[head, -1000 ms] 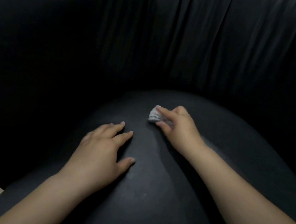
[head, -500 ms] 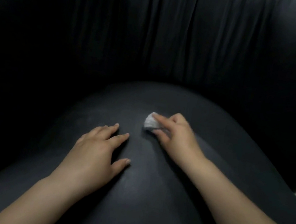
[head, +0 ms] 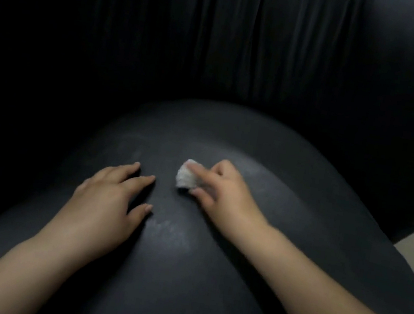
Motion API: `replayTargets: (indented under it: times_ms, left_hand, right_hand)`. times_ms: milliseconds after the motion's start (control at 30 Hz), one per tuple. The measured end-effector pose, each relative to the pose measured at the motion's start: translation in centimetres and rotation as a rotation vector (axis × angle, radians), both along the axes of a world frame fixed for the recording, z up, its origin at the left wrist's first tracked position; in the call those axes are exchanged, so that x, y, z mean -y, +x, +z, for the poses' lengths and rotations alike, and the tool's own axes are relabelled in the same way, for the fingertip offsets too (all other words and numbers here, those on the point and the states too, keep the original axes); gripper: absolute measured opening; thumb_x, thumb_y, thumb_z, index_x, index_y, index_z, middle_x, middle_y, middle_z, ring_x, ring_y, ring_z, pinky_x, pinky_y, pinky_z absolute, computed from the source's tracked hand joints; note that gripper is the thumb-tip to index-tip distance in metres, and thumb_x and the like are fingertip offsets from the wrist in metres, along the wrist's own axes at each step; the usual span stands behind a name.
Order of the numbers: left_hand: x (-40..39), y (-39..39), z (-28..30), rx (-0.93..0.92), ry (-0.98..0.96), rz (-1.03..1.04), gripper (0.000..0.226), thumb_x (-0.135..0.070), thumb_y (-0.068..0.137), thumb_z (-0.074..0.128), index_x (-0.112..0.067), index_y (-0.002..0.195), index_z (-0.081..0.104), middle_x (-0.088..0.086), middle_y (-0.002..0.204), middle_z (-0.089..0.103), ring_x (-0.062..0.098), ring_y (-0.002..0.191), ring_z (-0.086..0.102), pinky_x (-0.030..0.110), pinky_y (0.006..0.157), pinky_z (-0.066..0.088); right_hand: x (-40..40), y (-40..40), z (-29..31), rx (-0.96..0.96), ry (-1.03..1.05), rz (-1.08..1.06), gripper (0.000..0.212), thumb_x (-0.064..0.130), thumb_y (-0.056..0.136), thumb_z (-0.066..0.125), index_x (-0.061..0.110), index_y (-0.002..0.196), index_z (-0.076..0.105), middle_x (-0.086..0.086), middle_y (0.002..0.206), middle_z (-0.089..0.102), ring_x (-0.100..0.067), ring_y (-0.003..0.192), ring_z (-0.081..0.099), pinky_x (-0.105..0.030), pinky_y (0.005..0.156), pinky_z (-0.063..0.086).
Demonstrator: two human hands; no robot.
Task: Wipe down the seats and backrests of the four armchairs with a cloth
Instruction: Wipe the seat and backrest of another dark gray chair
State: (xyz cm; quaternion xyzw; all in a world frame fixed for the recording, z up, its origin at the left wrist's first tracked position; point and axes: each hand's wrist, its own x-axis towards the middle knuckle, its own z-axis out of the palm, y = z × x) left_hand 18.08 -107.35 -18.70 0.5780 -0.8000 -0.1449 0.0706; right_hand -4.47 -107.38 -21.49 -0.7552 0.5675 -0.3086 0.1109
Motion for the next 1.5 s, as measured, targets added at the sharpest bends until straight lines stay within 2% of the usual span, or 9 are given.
replayTargets:
  times_ms: [133,200,400,533,633,867,1100,1333,1500]
  left_hand:
    - [-0.8,2.3,0.0,0.018,0.018,0.049,0.059,-0.052,0.086,0.055,-0.039,0.142,0.040,-0.010,0.155,0.028,0.016,0.142,0.023,0.037,0.114,0.026]
    - [-1.3,3.2,0.0,0.021,0.032,0.082,0.062,-0.054,0.086,0.055,-0.037,0.143,0.038,-0.009,0.155,0.027,0.016,0.142,0.023,0.039,0.115,0.026]
    - [-2.4,4.9,-0.2,0.005,0.054,0.129,0.071,-0.058,0.084,0.055,-0.033,0.146,0.035,-0.010,0.156,0.023,0.016,0.143,0.020,0.038,0.116,0.024]
    - [-3.2,6.8,-0.5,-0.017,0.049,0.193,0.069,-0.057,0.084,0.054,-0.032,0.146,0.036,-0.010,0.156,0.024,0.017,0.142,0.022,0.037,0.115,0.024]
    - [-3.7,8.2,-0.8,-0.014,0.063,0.227,0.070,-0.057,0.084,0.055,-0.031,0.146,0.037,-0.009,0.156,0.024,0.019,0.141,0.024,0.036,0.114,0.024]
    - [-4.4,9.0,-1.4,-0.042,0.052,0.245,0.075,-0.059,0.083,0.055,-0.033,0.148,0.031,-0.008,0.157,0.022,0.018,0.142,0.019,0.032,0.114,0.020]
    - [-5.0,9.0,-1.4,-0.045,0.011,0.255,0.074,-0.063,0.083,0.051,-0.036,0.148,0.028,-0.012,0.156,0.020,0.014,0.141,0.017,0.030,0.113,0.022]
    - [-5.6,9.0,-0.8,-0.060,-0.021,0.226,0.073,-0.069,0.070,0.050,-0.033,0.133,0.051,-0.010,0.128,0.043,0.015,0.120,0.040,0.031,0.101,0.038]
    - [-5.4,8.1,-0.5,-0.067,-0.020,0.199,0.076,-0.075,0.067,0.046,-0.038,0.134,0.048,-0.016,0.128,0.039,0.009,0.120,0.036,0.028,0.097,0.038]
  right_hand:
    - [3.4,-6.2,0.5,-0.020,0.043,-0.410,0.042,0.026,0.087,0.067,0.023,0.128,0.059,-0.003,0.095,0.043,-0.025,0.095,0.054,-0.027,0.090,0.041]
    - [3.7,-5.4,0.1,0.008,0.063,-0.438,0.044,0.024,0.087,0.066,0.022,0.131,0.057,-0.003,0.099,0.042,-0.027,0.101,0.053,-0.029,0.096,0.040]
    - [-1.0,5.8,0.2,0.049,0.036,-0.013,0.045,0.018,0.084,0.069,0.020,0.128,0.059,-0.006,0.093,0.045,-0.028,0.084,0.052,-0.041,0.081,0.048]
    - [-3.7,8.2,0.4,-0.005,0.016,0.231,0.047,0.021,0.081,0.064,0.024,0.128,0.057,-0.006,0.089,0.045,-0.024,0.078,0.048,-0.040,0.067,0.049]
    - [0.6,6.8,0.2,-0.033,-0.003,0.155,0.043,0.017,0.083,0.069,0.018,0.126,0.062,-0.011,0.088,0.045,-0.030,0.078,0.050,-0.042,0.073,0.049]
    - [12.5,8.3,-1.3,0.015,0.038,-0.131,0.043,0.024,0.090,0.062,0.020,0.132,0.055,-0.008,0.105,0.042,-0.032,0.105,0.051,-0.036,0.098,0.043]
    - [12.8,14.0,-0.3,-0.057,0.082,0.163,0.045,0.023,0.091,0.062,0.019,0.134,0.053,-0.012,0.111,0.047,-0.029,0.105,0.053,-0.036,0.099,0.042]
    - [5.6,13.8,1.2,-0.064,0.100,0.557,0.040,0.016,0.087,0.067,0.019,0.127,0.061,-0.005,0.094,0.044,-0.017,0.084,0.049,-0.026,0.078,0.043]
    - [4.8,8.2,1.5,-0.093,0.109,0.521,0.044,0.008,0.084,0.069,0.020,0.125,0.061,-0.007,0.091,0.047,-0.015,0.080,0.049,-0.015,0.076,0.039]
